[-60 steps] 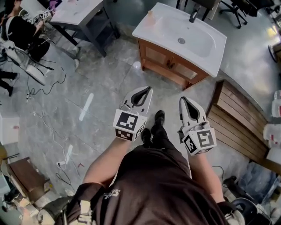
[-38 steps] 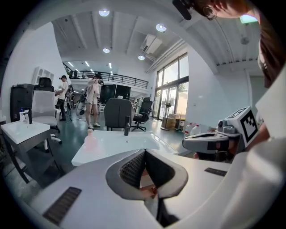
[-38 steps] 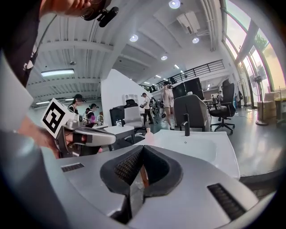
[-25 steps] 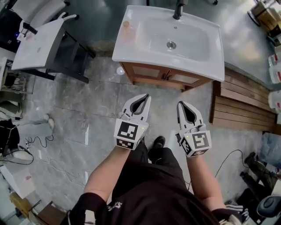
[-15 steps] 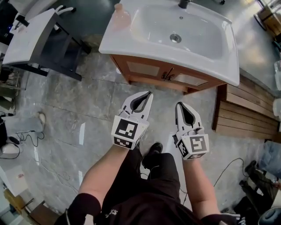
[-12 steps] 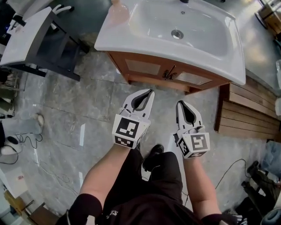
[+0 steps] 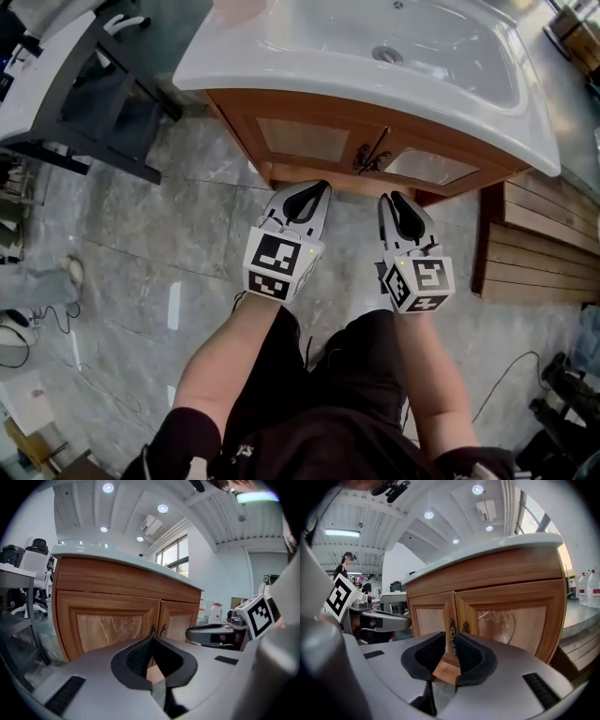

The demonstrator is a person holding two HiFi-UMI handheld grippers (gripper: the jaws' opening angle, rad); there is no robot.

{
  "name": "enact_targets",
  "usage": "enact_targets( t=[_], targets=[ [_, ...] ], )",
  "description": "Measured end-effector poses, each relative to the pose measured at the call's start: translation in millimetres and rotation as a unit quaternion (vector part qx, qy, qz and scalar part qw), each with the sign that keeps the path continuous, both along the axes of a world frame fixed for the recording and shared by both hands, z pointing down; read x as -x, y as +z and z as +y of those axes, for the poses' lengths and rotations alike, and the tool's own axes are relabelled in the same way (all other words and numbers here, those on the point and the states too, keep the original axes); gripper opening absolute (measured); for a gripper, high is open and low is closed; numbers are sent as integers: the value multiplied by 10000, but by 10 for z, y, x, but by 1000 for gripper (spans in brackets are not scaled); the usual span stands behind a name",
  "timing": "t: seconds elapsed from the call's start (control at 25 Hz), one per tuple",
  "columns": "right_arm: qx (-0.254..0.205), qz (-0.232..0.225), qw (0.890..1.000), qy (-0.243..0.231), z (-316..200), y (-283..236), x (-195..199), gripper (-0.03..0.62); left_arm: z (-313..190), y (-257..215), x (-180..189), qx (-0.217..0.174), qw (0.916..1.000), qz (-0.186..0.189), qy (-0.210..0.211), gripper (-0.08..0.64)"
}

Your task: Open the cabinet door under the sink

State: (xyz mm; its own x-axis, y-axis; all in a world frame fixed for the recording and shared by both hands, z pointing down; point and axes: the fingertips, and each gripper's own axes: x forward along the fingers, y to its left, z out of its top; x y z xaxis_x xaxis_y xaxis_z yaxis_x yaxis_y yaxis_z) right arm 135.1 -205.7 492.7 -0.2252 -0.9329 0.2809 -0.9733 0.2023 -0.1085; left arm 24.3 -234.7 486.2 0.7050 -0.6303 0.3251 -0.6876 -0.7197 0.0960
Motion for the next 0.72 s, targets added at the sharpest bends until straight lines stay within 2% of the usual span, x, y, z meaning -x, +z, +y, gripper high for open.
enact_targets(
  t=[0.44, 0.72],
  targets=[
    [-7, 144, 9998, 110, -359, 621, -82, 123, -32, 583, -108, -179, 9997, 111, 76, 14],
    [-12, 360, 9992, 186, -516, 799, -80, 135, 42, 721, -60, -301, 9994, 67, 127, 14]
  ],
)
